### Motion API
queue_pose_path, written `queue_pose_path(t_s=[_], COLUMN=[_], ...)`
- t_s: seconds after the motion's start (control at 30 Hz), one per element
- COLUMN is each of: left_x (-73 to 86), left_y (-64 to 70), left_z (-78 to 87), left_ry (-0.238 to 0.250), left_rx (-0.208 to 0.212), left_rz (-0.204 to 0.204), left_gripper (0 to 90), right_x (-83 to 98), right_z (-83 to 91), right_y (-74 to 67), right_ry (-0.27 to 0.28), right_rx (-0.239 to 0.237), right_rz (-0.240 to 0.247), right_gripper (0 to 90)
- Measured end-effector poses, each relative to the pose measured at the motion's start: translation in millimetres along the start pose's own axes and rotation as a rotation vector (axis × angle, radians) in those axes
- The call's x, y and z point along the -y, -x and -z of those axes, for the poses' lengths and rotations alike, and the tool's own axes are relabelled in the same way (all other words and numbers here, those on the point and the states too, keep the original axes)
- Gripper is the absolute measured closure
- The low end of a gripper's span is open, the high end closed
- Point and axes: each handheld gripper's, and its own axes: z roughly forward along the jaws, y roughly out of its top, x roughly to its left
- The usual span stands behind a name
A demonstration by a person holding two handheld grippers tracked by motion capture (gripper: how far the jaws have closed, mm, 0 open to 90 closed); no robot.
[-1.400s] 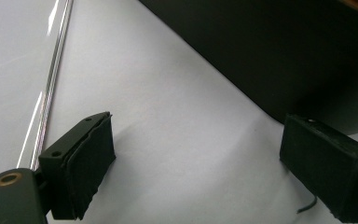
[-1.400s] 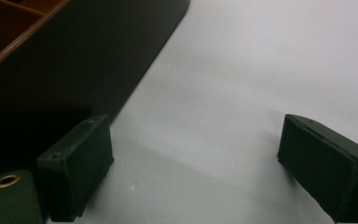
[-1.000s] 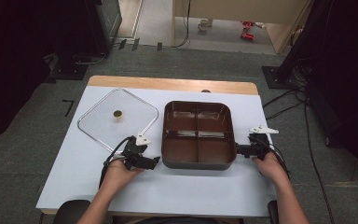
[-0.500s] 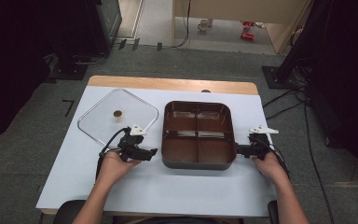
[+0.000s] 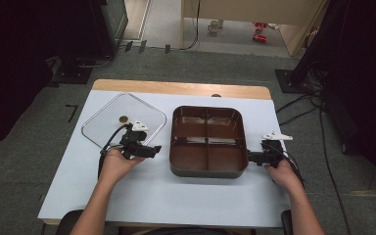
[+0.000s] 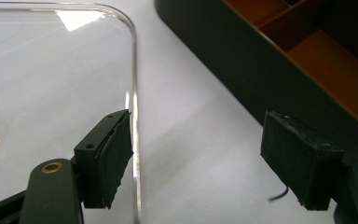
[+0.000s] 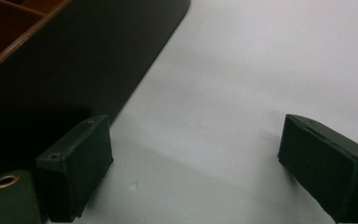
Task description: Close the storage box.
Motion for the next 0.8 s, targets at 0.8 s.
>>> queue_pose_path(t_s=[0.8], left_x=[-14.9], left_y=[-55.8], left_z=[12.6], left_ry=[0.033], left_rx=[-0.093], left_rz=[0.068], left_gripper=[25.3], right_x=[0.0], right_z=[-0.1], right_y=[0.0], right_ry=[0.0], right_rx=[0.0], right_rz=[0.0], right_gripper=[9.2])
